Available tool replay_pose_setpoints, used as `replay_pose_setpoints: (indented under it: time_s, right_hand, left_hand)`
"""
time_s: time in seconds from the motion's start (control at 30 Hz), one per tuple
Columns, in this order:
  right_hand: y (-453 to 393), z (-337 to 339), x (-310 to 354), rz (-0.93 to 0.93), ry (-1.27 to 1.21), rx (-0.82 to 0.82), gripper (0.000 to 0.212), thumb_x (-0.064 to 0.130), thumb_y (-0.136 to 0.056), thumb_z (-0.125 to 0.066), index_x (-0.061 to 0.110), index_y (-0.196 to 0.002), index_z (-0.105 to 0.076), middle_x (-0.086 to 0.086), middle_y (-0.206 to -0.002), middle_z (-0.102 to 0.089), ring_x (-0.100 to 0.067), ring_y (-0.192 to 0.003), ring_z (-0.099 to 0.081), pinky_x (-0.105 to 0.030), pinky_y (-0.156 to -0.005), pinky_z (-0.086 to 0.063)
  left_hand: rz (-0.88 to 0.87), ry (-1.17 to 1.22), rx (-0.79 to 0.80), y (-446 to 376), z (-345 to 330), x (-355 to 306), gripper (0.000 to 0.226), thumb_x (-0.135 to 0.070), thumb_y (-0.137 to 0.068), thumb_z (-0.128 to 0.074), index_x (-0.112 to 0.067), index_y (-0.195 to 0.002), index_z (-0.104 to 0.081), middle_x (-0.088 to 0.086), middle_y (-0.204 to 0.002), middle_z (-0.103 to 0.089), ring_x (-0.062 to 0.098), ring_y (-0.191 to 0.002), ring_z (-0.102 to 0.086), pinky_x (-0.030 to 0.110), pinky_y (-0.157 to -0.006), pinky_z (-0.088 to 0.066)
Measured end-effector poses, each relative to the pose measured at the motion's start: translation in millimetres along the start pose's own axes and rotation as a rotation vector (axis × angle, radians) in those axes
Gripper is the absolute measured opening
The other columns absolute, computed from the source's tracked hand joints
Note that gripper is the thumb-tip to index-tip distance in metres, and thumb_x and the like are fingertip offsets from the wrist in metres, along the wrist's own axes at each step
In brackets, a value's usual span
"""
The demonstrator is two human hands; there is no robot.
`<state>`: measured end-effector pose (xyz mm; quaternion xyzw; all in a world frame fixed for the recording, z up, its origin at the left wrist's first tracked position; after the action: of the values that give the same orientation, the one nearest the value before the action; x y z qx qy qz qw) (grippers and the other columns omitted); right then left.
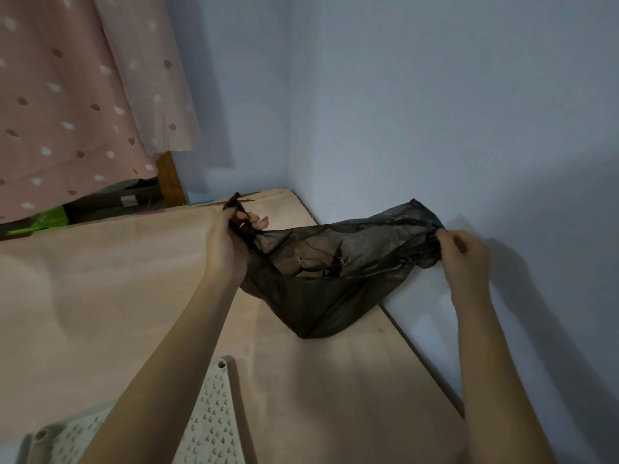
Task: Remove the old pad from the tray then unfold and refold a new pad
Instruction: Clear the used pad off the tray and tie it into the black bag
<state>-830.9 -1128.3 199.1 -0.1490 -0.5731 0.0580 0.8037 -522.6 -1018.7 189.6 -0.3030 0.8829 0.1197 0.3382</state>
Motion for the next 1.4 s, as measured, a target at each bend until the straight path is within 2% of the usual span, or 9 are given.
replay_pose_setpoints:
  time_s: [0.17, 0.47, 0.6, 0.7, 0.87, 1.03, 1.13, 1.3, 1.4]
  right_hand:
    - [-3.6, 8.8, -0.8, -0.110, -0.170, 0.038, 0.024, 0.021, -0.092, -0.058, 0.002, -0.079, -0.062, -0.016, -0.082, -0.066, -0.024, -0.075, -0.065, -0.035, -0.068, -0.056]
    - [4.3, -0.7, 13.9, -0.395, -0.515, 0.479, 0.017, 0.017, -0.090, -0.060, 0.008, -0.093, -0.073, -0.009, -0.089, -0.071, -0.018, -0.083, -0.067, -0.029, -0.070, -0.053]
    - [2.2, 8.9, 14.5, -0.456, -0.607, 0.319, 0.032, 0.017, -0.097, -0.044, 0.018, -0.079, -0.071, 0.002, -0.065, -0.068, -0.006, -0.057, -0.067, -0.020, -0.050, -0.053]
    - [-2.9, 12.8, 13.4, -0.574, -0.398, 0.275, 0.016, 0.017, -0.089, -0.051, 0.007, -0.084, -0.063, -0.008, -0.081, -0.063, -0.018, -0.074, -0.061, -0.027, -0.065, -0.048]
    - [1.4, 16.4, 23.7, -0.232, 0.118, 0.314, 0.009, 0.001, -0.084, -0.063, 0.002, -0.090, -0.070, -0.014, -0.090, -0.067, -0.024, -0.085, -0.060, -0.032, -0.078, -0.048]
    - [6.8, 7.1, 44.6, 0.072, 0.613, -0.097, 0.014, 0.020, -0.088, -0.062, 0.006, -0.091, -0.063, -0.012, -0.088, -0.067, -0.027, -0.075, -0.056, -0.027, -0.062, -0.038]
    - [14.5, -8.4, 60.9, 0.202, 0.370, -0.083, 0.011, 0.020, -0.087, -0.064, 0.010, -0.090, -0.060, -0.004, -0.082, -0.065, -0.018, -0.071, -0.054, -0.025, -0.061, -0.039]
    - [15.9, -27.8, 96.1, 0.179, -0.309, 0.292, 0.019, 0.010, -0.078, -0.074, 0.023, -0.091, -0.069, 0.007, -0.087, -0.069, -0.006, -0.083, -0.066, -0.013, -0.073, -0.052]
    - [12.2, -39.3, 104.4, 0.302, -0.356, 0.344, 0.024, 0.005, -0.080, -0.071, 0.027, -0.088, -0.070, 0.013, -0.083, -0.069, -0.002, -0.081, -0.065, -0.012, -0.075, -0.050]
  left_hand:
    - [0.027, -0.009, -0.048, -0.2, 14.5, -2.4, 0.028, -0.021, -0.097, -0.042, -0.013, -0.072, -0.049, 0.000, -0.057, -0.053, 0.013, -0.044, -0.043, 0.035, -0.077, -0.051]
    - [0.024, -0.144, 0.004, 2.8, 4.8, -2.5, 0.024, -0.019, -0.097, -0.037, -0.012, -0.076, -0.048, -0.001, -0.057, -0.051, 0.012, -0.042, -0.037, 0.027, -0.054, -0.039]
    - [0.039, -0.194, -0.016, 4.2, 1.6, -3.6, 0.018, -0.017, -0.094, -0.038, -0.012, -0.080, -0.049, -0.002, -0.060, -0.049, 0.010, -0.041, -0.033, 0.022, -0.045, -0.033]
    - [0.051, -0.106, -0.004, 4.2, 4.7, -5.1, 0.021, -0.017, -0.093, -0.032, -0.013, -0.082, -0.049, -0.003, -0.062, -0.046, 0.009, -0.042, -0.031, 0.021, -0.045, -0.030]
    - [0.035, -0.031, -0.008, 6.3, 3.2, -7.9, 0.025, -0.021, -0.095, -0.031, -0.013, -0.082, -0.050, -0.002, -0.065, -0.045, 0.009, -0.043, -0.033, 0.021, -0.047, -0.030]
    - [0.014, -0.044, 0.099, 13.6, -17.4, -15.7, 0.031, -0.029, -0.097, -0.034, -0.012, -0.083, -0.056, -0.002, -0.062, -0.054, 0.010, -0.046, -0.040, 0.022, -0.051, -0.034]
    - [-0.029, -0.220, 0.189, 20.7, -36.8, -12.7, 0.037, -0.027, -0.100, -0.031, -0.013, -0.083, -0.060, 0.000, -0.061, -0.056, 0.011, -0.046, -0.041, 0.024, -0.053, -0.032]
    - [-0.131, -0.600, 0.325, 36.3, -62.6, 0.4, 0.039, -0.023, -0.101, -0.036, -0.007, -0.077, -0.063, 0.014, -0.068, -0.056, 0.018, -0.050, -0.046, 0.027, -0.053, -0.040]
    - [-0.167, -0.662, 0.389, 44.2, -67.1, 7.8, 0.026, -0.014, -0.098, -0.045, -0.004, -0.078, -0.057, 0.010, -0.067, -0.058, 0.016, -0.054, -0.051, 0.031, -0.059, -0.044]
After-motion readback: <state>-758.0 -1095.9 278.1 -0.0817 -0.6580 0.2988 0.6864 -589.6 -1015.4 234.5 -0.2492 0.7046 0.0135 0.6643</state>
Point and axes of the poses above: each hand's wrist, its own y-axis away from the middle knuckle, its own z-axis out of the back of the hand, x = y × z, the point moved 1 cm from there along -y, towards the middle knuckle
